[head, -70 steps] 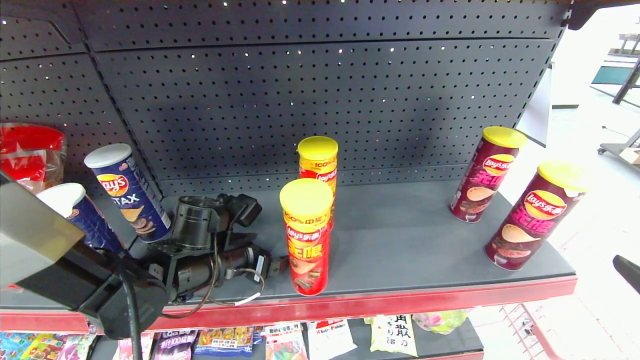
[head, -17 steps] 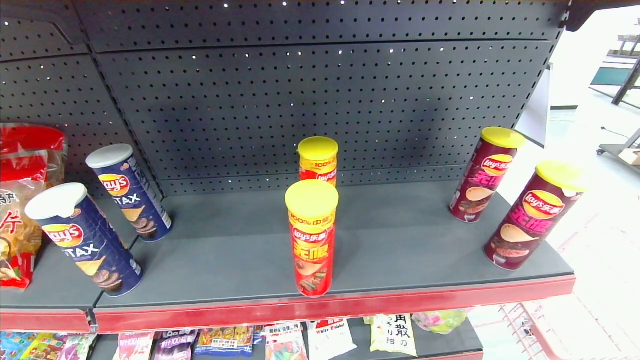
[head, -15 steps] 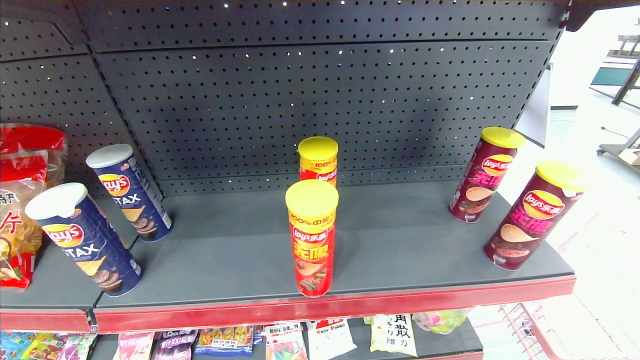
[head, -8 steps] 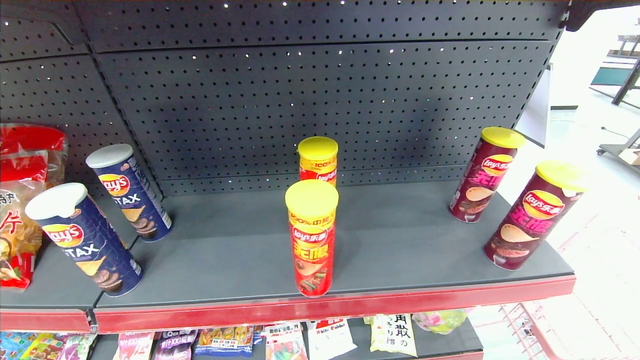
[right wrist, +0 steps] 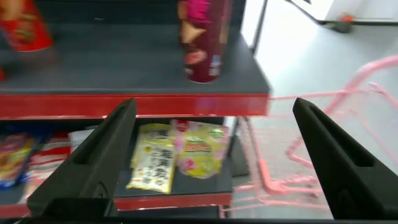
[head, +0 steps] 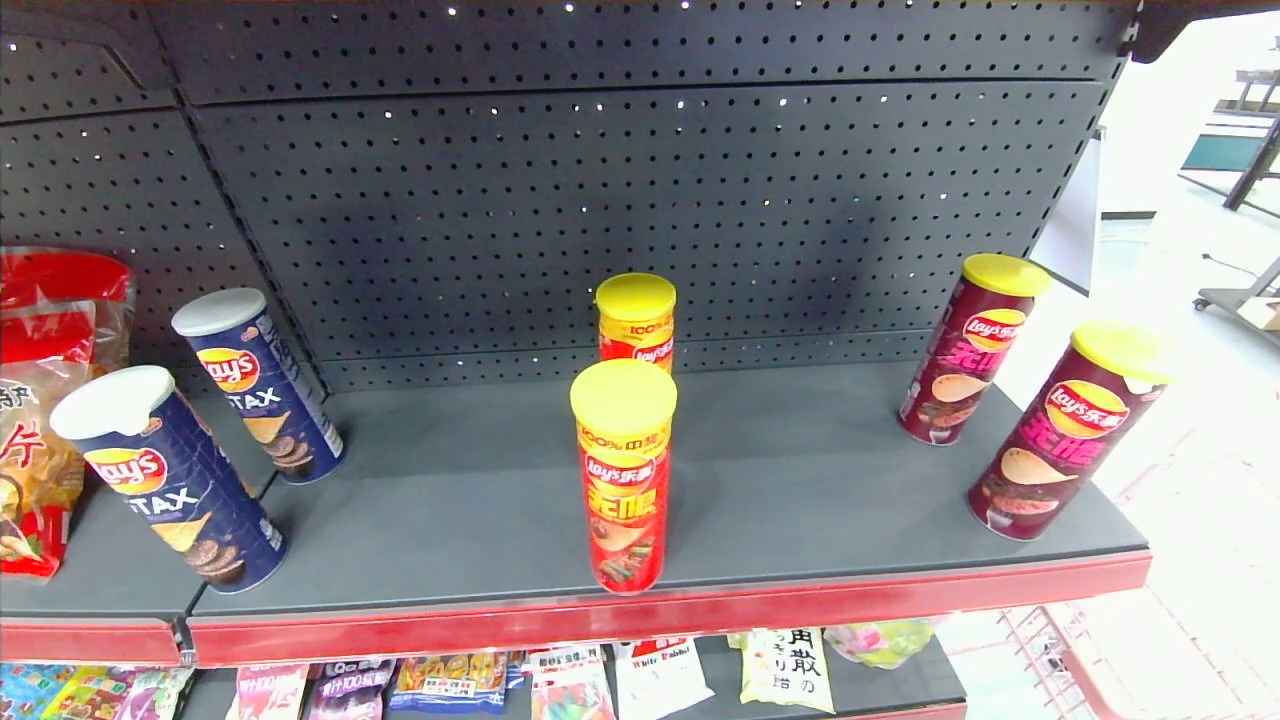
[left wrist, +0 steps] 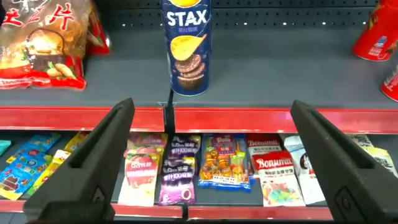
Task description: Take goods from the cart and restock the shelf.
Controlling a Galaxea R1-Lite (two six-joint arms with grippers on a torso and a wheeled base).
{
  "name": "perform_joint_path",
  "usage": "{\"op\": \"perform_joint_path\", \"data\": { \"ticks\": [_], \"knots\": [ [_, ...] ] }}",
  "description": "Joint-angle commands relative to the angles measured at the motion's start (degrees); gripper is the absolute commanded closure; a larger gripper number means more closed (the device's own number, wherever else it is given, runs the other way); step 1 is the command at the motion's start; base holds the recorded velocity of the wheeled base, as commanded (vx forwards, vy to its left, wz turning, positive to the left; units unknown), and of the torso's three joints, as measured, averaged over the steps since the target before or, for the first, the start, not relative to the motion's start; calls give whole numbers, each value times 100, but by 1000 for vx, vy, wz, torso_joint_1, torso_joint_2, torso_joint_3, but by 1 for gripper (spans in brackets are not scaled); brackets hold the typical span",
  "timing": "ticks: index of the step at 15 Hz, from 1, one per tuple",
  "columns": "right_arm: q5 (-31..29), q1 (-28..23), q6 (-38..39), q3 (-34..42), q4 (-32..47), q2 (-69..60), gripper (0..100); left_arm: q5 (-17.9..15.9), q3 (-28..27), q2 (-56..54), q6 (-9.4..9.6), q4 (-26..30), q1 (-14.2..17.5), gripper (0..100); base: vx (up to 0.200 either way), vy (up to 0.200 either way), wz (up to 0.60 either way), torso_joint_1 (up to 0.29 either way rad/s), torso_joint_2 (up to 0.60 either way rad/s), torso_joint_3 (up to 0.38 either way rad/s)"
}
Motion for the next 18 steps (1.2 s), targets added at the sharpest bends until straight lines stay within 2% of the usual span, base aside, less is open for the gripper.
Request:
{"op": "perform_joint_path", "data": {
  "ticks": [1, 4, 18],
  "knots": [
    [265, 9, 108, 26, -31, -5, 0, 8, -1, 8, -12, 2, -2, 0, 0, 0, 0, 0, 0, 0],
    [-218, 0, 81, 132, 22, -5, 0, 17, -1, 8, -3, 2, -2, 0, 0, 0, 0, 0, 0, 0],
    [-183, 0, 90, 132, 22, -5, 0, -1, -1, 8, -3, 2, -2, 0, 0, 0, 43, 0, 0, 1]
  ]
}}
